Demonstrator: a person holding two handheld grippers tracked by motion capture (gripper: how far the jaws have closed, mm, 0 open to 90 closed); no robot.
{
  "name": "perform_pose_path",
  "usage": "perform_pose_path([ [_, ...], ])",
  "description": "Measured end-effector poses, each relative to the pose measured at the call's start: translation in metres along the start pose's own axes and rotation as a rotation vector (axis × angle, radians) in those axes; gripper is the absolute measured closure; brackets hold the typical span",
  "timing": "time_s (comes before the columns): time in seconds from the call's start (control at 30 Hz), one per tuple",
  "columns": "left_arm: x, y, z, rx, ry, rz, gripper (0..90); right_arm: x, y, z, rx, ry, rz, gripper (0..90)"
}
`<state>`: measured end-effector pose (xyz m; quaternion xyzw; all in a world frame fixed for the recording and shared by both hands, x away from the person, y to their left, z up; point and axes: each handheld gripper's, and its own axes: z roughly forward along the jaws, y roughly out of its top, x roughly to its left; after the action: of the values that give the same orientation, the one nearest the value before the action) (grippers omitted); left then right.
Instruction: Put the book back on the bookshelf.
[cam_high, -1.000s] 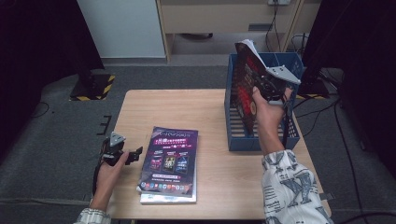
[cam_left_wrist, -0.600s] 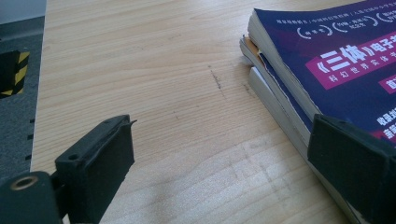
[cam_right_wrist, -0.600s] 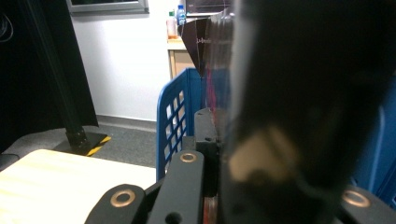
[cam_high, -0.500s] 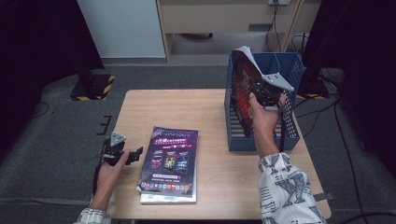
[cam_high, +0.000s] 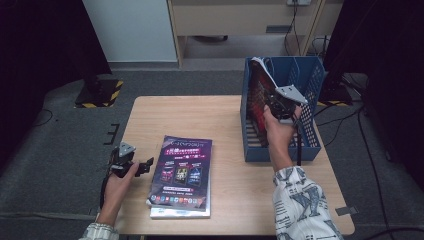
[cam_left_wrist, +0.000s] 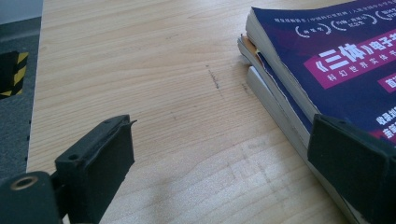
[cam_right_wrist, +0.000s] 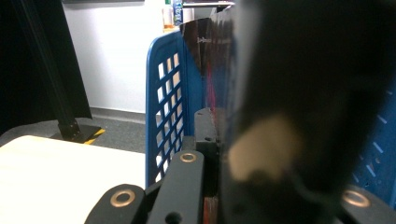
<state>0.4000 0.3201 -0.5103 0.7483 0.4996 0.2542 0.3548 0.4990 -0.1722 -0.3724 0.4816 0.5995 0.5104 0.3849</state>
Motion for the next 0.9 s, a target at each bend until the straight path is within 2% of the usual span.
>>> perform_pose_path([
  [0.47, 0.000, 0.000, 0.000, -0.001, -0.001, -0.001, 6.8, 0.003, -0.008, 0.000, -0.004, 0.005, -0.024, 86.6],
  [0.9, -0.001, 0.000, 0.000, 0.001, -0.002, 0.006, 6.8, 0.007, -0.015, -0.006, 0.004, 0.038, -0.027, 83.2],
])
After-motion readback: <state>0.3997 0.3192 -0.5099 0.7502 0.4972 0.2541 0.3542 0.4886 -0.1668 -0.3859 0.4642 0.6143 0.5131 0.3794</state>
